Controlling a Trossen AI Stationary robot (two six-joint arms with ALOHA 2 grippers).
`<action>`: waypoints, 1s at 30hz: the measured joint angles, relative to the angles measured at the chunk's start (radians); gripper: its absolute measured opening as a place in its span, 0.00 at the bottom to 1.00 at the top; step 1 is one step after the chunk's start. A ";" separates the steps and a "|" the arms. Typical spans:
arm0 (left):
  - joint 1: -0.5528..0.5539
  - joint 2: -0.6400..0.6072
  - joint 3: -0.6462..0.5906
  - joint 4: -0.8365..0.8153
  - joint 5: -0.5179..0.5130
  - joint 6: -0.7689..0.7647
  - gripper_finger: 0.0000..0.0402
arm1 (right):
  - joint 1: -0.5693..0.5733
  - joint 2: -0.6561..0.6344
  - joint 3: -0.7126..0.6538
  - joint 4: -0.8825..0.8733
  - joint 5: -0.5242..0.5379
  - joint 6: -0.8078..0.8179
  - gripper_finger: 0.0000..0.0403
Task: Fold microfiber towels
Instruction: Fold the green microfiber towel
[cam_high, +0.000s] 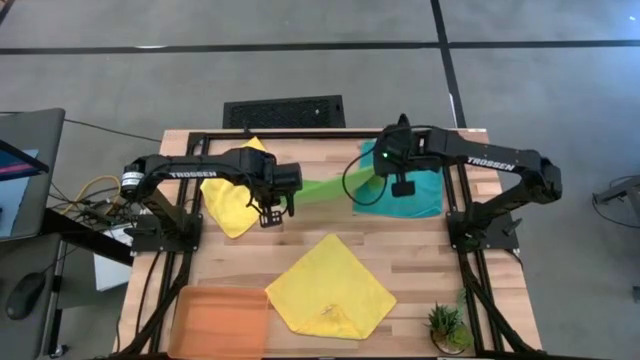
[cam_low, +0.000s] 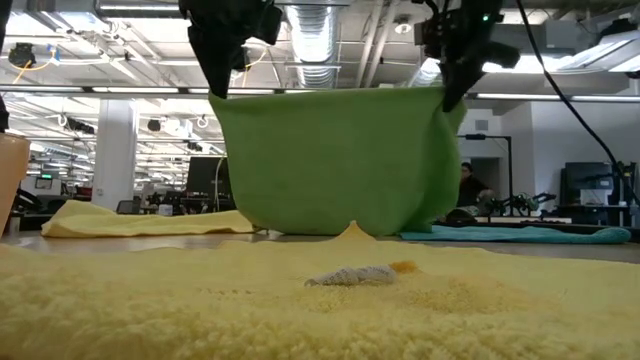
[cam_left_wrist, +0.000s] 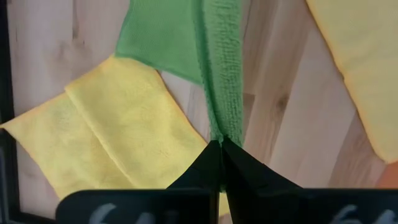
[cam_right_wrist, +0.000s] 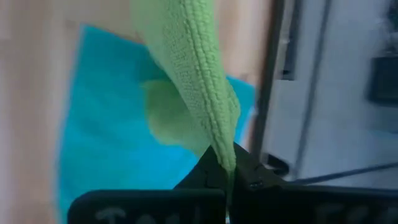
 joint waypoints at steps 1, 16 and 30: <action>0.000 0.000 0.000 0.003 0.000 0.000 0.00 | -0.007 0.000 0.000 0.010 0.008 -0.015 0.02; 0.008 0.000 0.000 -0.018 -0.137 -0.029 0.00 | 0.045 0.000 0.000 0.252 0.297 -0.383 0.02; 0.165 -0.002 -0.001 0.172 -0.458 0.093 0.00 | -0.071 0.000 0.000 0.345 0.294 -0.413 0.02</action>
